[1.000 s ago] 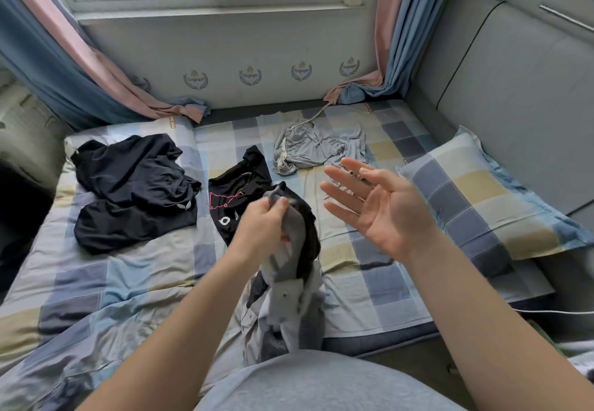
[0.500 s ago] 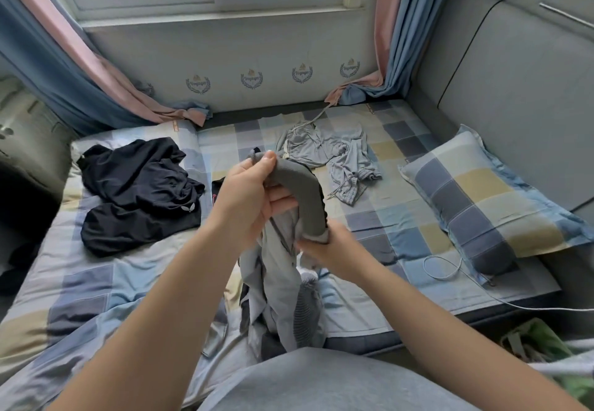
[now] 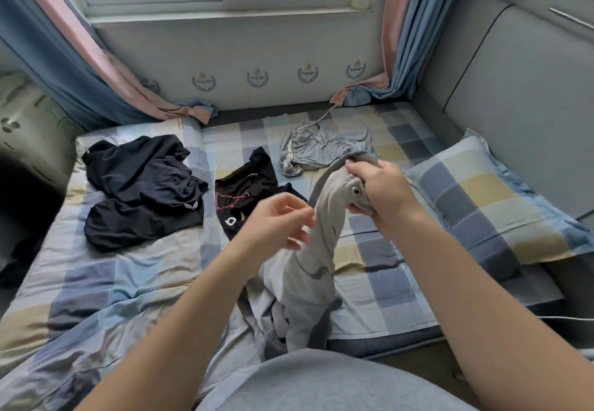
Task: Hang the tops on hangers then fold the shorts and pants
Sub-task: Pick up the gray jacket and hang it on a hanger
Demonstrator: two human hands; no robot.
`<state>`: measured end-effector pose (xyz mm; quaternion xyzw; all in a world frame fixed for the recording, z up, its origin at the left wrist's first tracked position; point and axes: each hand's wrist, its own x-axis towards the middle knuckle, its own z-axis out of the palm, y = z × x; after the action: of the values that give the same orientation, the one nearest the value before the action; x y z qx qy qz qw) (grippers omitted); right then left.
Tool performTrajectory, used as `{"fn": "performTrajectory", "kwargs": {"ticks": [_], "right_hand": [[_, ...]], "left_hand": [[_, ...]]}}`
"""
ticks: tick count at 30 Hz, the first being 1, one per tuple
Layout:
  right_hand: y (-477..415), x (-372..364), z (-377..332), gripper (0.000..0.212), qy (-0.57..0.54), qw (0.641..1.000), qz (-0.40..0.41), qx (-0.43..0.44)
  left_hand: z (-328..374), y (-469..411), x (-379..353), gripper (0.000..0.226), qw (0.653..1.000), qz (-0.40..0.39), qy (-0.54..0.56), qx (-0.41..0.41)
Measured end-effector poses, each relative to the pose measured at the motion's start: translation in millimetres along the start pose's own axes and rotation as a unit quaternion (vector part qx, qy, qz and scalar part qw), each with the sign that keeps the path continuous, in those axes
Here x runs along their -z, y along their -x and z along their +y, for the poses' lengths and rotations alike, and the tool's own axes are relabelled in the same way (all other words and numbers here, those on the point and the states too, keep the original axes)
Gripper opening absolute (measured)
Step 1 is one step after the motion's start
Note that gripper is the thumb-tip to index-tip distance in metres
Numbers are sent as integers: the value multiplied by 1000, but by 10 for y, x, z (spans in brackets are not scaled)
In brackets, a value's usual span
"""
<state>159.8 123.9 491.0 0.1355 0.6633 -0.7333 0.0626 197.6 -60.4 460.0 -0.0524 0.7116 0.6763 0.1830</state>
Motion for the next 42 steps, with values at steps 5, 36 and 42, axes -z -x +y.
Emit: {"fn": "performTrajectory", "kwargs": {"ticks": [5, 36, 42], "right_hand": [[91, -128, -284, 19, -91, 995, -10, 31], [-186, -316, -980, 10, 153, 922, -60, 351], [-458, -197, -497, 15, 260, 924, -195, 203]], "left_hand": [[-73, -28, -331, 45, 994, 6, -86, -68], [2435, -308, 67, 31, 918, 110, 29, -379], [2275, -354, 133, 36, 924, 127, 46, -358]]}}
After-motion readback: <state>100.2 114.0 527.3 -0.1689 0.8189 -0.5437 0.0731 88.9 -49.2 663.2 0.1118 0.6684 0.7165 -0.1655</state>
